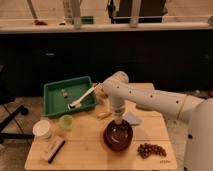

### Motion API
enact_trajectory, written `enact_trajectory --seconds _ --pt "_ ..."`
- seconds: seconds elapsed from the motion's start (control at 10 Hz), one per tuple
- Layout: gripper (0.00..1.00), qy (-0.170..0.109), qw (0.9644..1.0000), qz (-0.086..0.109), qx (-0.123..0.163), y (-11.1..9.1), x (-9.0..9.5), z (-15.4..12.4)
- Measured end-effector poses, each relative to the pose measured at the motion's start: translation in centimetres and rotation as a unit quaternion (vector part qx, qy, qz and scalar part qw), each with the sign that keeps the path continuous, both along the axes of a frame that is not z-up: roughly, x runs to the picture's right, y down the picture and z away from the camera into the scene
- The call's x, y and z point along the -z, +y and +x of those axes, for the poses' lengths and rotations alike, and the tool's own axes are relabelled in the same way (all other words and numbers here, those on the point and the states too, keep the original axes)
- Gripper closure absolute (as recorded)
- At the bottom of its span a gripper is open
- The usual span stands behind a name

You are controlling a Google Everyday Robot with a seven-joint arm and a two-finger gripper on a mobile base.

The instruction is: Stack bowls on top of each other

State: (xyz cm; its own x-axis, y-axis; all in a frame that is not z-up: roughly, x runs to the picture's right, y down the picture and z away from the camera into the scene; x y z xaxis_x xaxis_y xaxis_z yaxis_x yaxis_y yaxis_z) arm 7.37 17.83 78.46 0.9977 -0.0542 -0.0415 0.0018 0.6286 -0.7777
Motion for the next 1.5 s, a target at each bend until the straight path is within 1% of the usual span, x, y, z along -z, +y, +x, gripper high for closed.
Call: enact_trajectory --seconds 0.2,0.3,0.4,0.6,0.7,1.3,1.5 --pt "0.62 -0.003 1.0 -0.004 -0.001 0.11 -0.04 0.02" --pt "0.52 -0.005 1.0 -0.006 0.0 0.18 -0.03 0.0" --pt "0.38 -0.01 0.9999 -0.01 0.003 0.39 -0.02 0.04" --pt "0.22 -0.014 0.9998 -0.011 0.005 0.47 -0.01 0.06" --pt "0.2 -0.014 0.9998 -0.012 0.005 0.48 -0.01 0.08" --pt "0.2 -0.017 0.9997 -0.014 0.007 0.57 -0.18 -0.08" --pt "0.2 -0.025 0.9994 0.003 0.024 0.3 0.2 -0.62"
